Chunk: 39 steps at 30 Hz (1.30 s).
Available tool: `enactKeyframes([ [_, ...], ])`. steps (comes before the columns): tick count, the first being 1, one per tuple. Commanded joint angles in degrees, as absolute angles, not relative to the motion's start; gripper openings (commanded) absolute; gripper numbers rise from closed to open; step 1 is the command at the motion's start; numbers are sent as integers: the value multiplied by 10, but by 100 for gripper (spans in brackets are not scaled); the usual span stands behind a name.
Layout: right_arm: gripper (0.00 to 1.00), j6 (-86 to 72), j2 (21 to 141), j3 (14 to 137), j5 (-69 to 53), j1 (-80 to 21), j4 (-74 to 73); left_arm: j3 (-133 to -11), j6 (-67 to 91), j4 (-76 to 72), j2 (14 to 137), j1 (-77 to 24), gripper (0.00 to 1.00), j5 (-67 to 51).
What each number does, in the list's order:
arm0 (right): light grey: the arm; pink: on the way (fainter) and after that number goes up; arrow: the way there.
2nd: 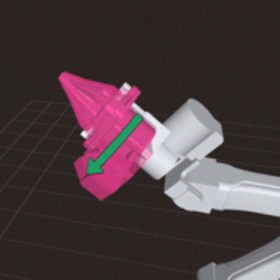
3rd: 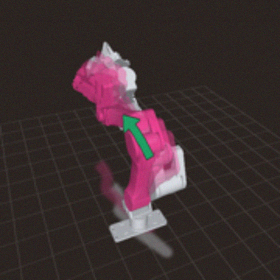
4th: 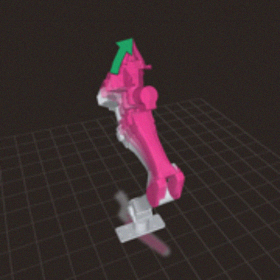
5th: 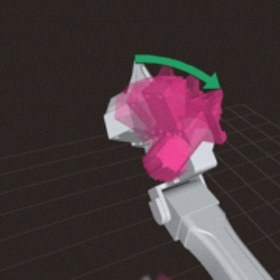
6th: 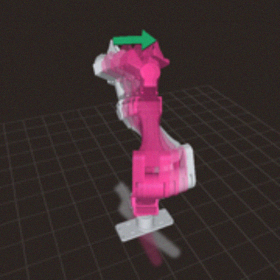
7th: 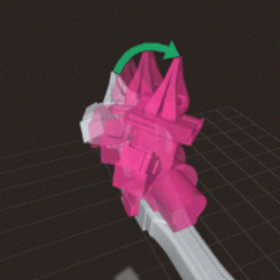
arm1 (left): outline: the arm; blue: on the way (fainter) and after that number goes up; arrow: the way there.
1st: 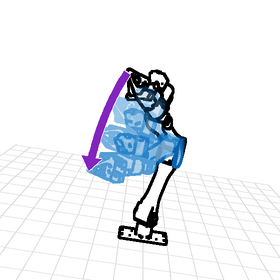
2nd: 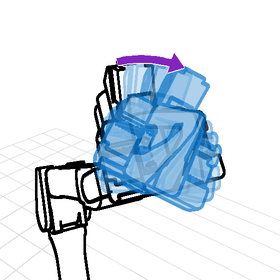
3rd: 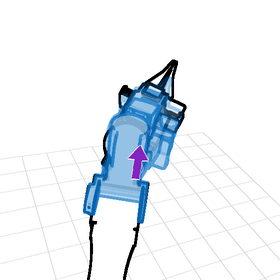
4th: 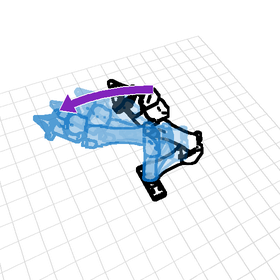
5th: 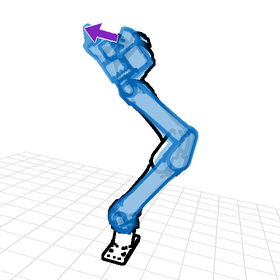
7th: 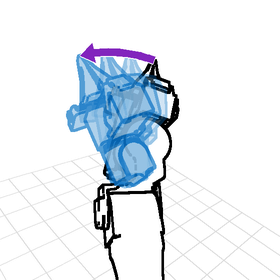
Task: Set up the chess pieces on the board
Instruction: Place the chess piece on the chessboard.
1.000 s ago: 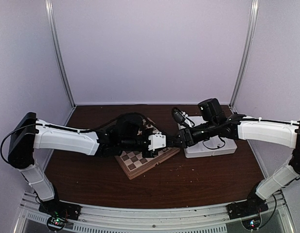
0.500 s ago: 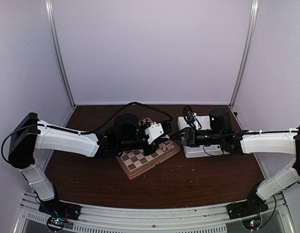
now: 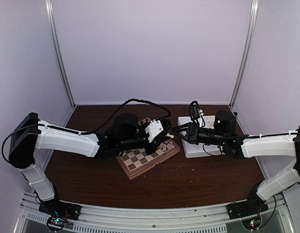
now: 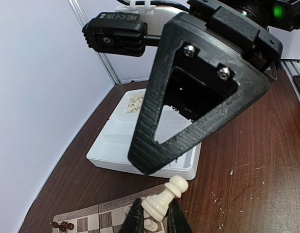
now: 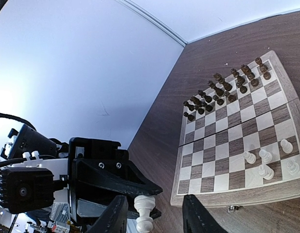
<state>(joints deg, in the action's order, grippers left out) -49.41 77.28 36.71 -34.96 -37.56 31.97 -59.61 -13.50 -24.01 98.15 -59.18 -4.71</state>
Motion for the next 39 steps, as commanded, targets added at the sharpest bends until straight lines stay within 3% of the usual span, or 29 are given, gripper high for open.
enactKeyframes([
  [1, 41, -512, 792, 370, -376, -378, 366, -600, -126, -272, 988, -588, 12, -51],
  [12, 31, -512, 799, 368, -399, -393, 370, -603, -131, -273, 991, -589, 12, -44],
  [24, 30, -508, 790, 350, -394, -398, 361, -605, -128, -282, 992, -589, 12, -36],
  [32, 9, -507, 788, 351, -394, -398, 364, -606, -127, -282, 994, -589, 12, -39],
  [37, 1, -505, 783, 353, -393, -398, 361, -603, -125, -280, 992, -588, 12, -38],
  [39, 0, -498, 779, 357, -391, -398, 348, -599, -125, -279, 988, -589, 16, -39],
])
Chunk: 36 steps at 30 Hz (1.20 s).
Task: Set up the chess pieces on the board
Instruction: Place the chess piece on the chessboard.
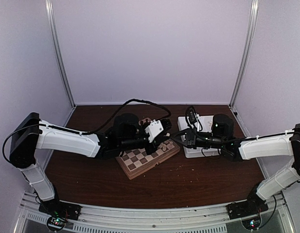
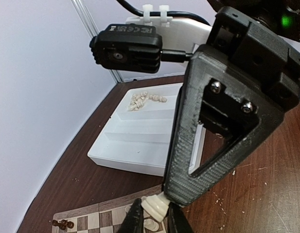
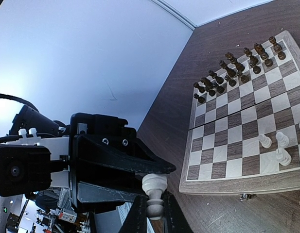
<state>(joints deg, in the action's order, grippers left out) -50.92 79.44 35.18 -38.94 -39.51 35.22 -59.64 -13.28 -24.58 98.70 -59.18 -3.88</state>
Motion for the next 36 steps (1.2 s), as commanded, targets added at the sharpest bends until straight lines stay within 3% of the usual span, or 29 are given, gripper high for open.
enactKeyframes([
  [1, 0, -490, 776, 361, -390, -398, 334, -595, -125, -278, 985, -589, 20, -42],
  [7, 0, -378, 748, 424, -373, -398, 136, -554, -102, -236, 935, -589, 52, -70],
  [11, 0, -274, 752, 512, -341, -400, -61, -514, -13, -189, 880, -575, 62, -18],
  [15, 0, -196, 790, 609, -293, -420, -216, -530, 90, -41, 833, -527, 63, -9],
  [21, 0, -166, 845, 700, -242, -455, -294, -528, 149, 88, 796, -494, 63, 116],
  [36, 0, -153, 1131, 1008, -80, -570, -532, -514, 185, 136, 761, -486, 63, 328],
])
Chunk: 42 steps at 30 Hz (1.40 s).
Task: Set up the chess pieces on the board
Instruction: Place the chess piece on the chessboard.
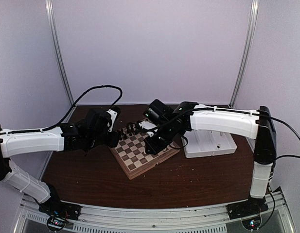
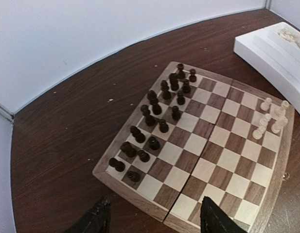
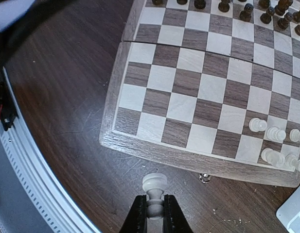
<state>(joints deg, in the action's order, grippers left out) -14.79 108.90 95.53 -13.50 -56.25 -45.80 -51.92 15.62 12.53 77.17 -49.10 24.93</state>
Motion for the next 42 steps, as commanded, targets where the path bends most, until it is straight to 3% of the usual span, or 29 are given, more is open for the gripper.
enactKeyframes([
  [1, 0, -160, 1143, 1021, -77, -570, -535, -513, 191, 141, 760, -486, 64, 341],
  [3, 0, -169, 1163, 1042, -66, -570, -535, -513, 198, 148, 758, -486, 66, 360],
  [10, 0, -182, 1238, 1120, -3, -570, -575, -517, 249, 203, 749, -485, 90, 407],
  [42, 2, -191, 1320, 1184, 22, -535, -599, -487, 237, 199, 729, -484, 91, 412],
])
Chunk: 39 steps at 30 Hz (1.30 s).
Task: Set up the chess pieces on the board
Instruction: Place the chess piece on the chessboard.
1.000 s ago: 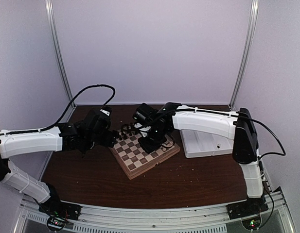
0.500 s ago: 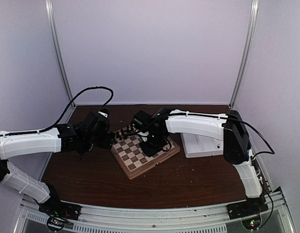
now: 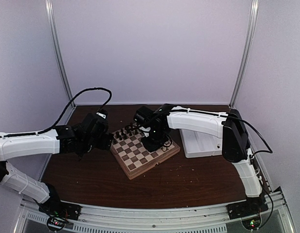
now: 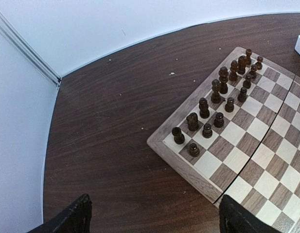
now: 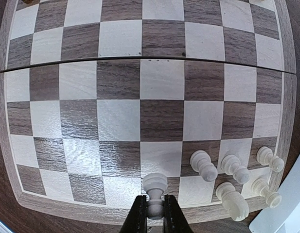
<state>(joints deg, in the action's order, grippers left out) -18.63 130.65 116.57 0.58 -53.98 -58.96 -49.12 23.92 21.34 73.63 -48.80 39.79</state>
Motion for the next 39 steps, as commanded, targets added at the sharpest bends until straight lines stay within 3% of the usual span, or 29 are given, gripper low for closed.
enactKeyframes([
  [1, 2, -191, 1321, 1186, 21, -534, -599, -487, 236, 199, 729, -484, 91, 412],
  [11, 3, -188, 1337, 1202, 17, -530, -605, -484, 231, 195, 729, -484, 91, 412],
  [24, 14, -188, 1342, 1206, 9, -529, -602, -484, 227, 193, 732, -484, 91, 411],
  [39, 19, -183, 1342, 1219, 5, -528, -607, -484, 219, 185, 732, -484, 90, 404],
])
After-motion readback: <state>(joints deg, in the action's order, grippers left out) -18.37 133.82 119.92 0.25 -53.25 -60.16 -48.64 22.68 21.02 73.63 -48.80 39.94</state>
